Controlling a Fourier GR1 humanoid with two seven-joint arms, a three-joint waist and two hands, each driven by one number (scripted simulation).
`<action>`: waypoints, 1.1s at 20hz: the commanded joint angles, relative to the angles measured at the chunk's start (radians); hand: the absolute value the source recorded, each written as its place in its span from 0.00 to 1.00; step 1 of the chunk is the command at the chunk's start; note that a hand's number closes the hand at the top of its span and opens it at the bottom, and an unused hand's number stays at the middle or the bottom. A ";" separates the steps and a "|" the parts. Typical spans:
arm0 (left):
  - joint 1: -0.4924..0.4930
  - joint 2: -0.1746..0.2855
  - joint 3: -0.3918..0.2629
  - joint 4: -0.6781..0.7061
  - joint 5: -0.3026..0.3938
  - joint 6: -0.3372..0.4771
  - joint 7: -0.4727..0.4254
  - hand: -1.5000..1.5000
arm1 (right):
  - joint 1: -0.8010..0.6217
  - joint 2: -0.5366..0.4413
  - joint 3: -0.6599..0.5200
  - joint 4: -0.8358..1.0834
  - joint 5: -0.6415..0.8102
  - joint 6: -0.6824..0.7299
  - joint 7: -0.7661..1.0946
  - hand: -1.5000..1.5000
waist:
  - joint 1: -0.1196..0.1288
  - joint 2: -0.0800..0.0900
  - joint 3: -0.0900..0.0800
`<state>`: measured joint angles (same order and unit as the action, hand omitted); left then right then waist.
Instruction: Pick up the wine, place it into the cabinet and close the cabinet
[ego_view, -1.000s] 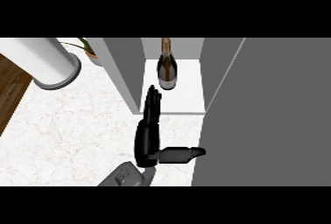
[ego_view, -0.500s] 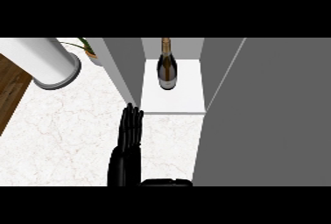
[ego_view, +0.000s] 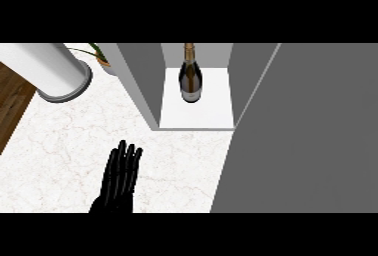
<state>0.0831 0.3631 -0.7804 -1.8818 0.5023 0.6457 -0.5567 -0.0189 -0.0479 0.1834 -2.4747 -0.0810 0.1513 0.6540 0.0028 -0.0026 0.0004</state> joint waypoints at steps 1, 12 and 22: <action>0.025 0.067 0.028 -0.081 0.009 -0.066 0.041 0.00 | 0.003 -0.014 0.029 -0.080 -0.062 0.022 0.055 1.00 | -0.002 0.001 0.000; 0.132 0.198 0.218 -0.163 0.100 -0.185 0.035 0.00 | 0.130 0.046 0.200 -0.129 -0.134 0.017 0.148 1.00 | -0.002 -0.001 -0.001; 0.252 0.295 0.454 -0.198 0.258 -0.345 0.019 0.00 | 0.194 -0.006 0.488 -0.180 -0.032 0.067 0.125 1.00 | -0.007 -0.004 0.000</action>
<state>0.3132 0.6321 -0.3932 -2.0538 0.7139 0.3311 -0.5648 0.0952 -0.0070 0.5750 -2.4827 -0.1000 0.1907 0.7566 0.0039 -0.0056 -0.0007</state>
